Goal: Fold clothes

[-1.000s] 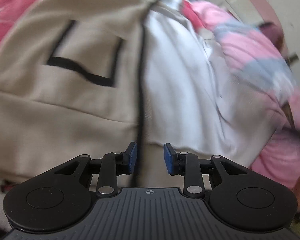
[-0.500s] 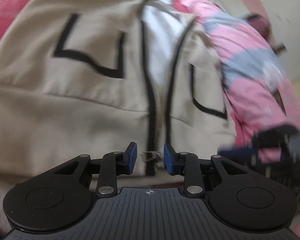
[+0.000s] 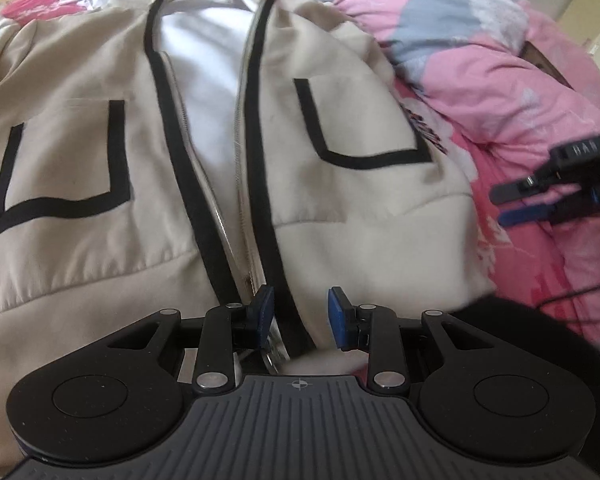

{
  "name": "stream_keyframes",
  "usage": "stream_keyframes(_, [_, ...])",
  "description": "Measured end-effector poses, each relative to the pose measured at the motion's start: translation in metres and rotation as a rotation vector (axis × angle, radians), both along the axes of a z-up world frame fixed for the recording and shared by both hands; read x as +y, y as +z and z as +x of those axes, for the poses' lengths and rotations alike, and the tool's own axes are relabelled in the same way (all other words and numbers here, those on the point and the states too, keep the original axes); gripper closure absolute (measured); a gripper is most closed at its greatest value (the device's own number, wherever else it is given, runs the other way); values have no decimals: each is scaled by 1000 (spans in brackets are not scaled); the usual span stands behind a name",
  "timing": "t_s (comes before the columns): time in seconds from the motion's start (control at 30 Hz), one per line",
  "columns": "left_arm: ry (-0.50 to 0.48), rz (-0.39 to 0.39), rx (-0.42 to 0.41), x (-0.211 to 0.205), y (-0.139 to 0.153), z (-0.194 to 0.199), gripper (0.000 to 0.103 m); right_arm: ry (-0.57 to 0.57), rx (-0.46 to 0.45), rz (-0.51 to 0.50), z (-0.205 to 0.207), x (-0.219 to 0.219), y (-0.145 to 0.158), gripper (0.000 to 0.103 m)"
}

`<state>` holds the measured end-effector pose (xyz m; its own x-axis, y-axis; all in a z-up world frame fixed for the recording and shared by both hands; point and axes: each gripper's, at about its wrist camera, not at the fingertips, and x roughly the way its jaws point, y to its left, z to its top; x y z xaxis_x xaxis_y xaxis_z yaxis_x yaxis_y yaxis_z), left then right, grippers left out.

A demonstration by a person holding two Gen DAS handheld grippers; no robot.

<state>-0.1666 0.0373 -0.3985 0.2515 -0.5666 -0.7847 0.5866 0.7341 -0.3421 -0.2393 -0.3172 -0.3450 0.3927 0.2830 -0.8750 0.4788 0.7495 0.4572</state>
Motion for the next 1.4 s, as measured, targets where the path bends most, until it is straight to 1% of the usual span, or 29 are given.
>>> stream_keyframes(0.07, [28,-4,17,0,0,6,74,-12,-9,-8,3,-5,-2,50])
stream_keyframes(0.13, [60,-13,46,-2,-3,13,74,8,-44,-40,10,-4,1,50])
stream_keyframes(0.2, [87,-19,71,-4,-6,19,74,46,-99,-88,25,-1,8,50])
stream_keyframes(0.27, [99,-15,75,-7,-8,22,73,95,-159,-120,45,6,17,50])
stream_keyframes(0.37, [118,-12,82,-8,-10,20,73,157,-227,-130,81,17,28,50])
stream_keyframes(0.43, [121,-11,80,-6,-9,14,73,182,-262,-95,98,29,32,50])
stream_keyframes(0.5, [126,-11,91,-1,-6,6,73,244,-275,-54,107,48,33,50])
stream_keyframes(0.53, [129,-12,99,3,-4,0,73,291,-274,-41,110,59,33,50])
stream_keyframes(0.6, [131,-13,98,11,3,-12,73,432,-278,-48,108,88,33,50])
stream_keyframes(0.7, [143,-2,87,34,16,-26,73,725,-315,-121,96,142,34,50])
stream_keyframes(0.73, [168,-7,102,46,20,-28,73,838,-340,-161,88,163,35,50])
stream_keyframes(0.77, [203,-16,132,58,20,-28,73,927,-359,-187,82,182,35,50])
stream_keyframes(0.87, [327,-37,237,92,18,-22,73,1037,-310,-159,79,220,21,52])
stream_keyframes(0.9, [378,-47,261,104,15,-20,73,1030,-287,-139,83,227,14,52])
stream_keyframes(0.97, [486,-66,306,125,9,-15,73,973,-231,-96,97,233,1,52])
stream_keyframes(1.0, [543,-75,326,136,6,-13,73,921,-200,-83,107,232,-5,53])
stream_keyframes(1.13, [714,-158,393,170,-5,-9,73,706,-114,-38,139,217,-25,53])
stream_keyframes(1.17, [741,-163,402,174,-7,-9,73,681,-100,-38,143,216,-29,54])
stream_keyframes(1.23, [782,-164,423,182,-13,-8,73,656,-78,-37,149,215,-36,57])
stream_keyframes(1.33, [831,-174,453,191,-19,-7,73,654,-61,21,149,218,-43,63])
stream_keyframes(1.4, [861,-192,469,195,-22,-7,73,655,-54,18,148,221,-45,64])
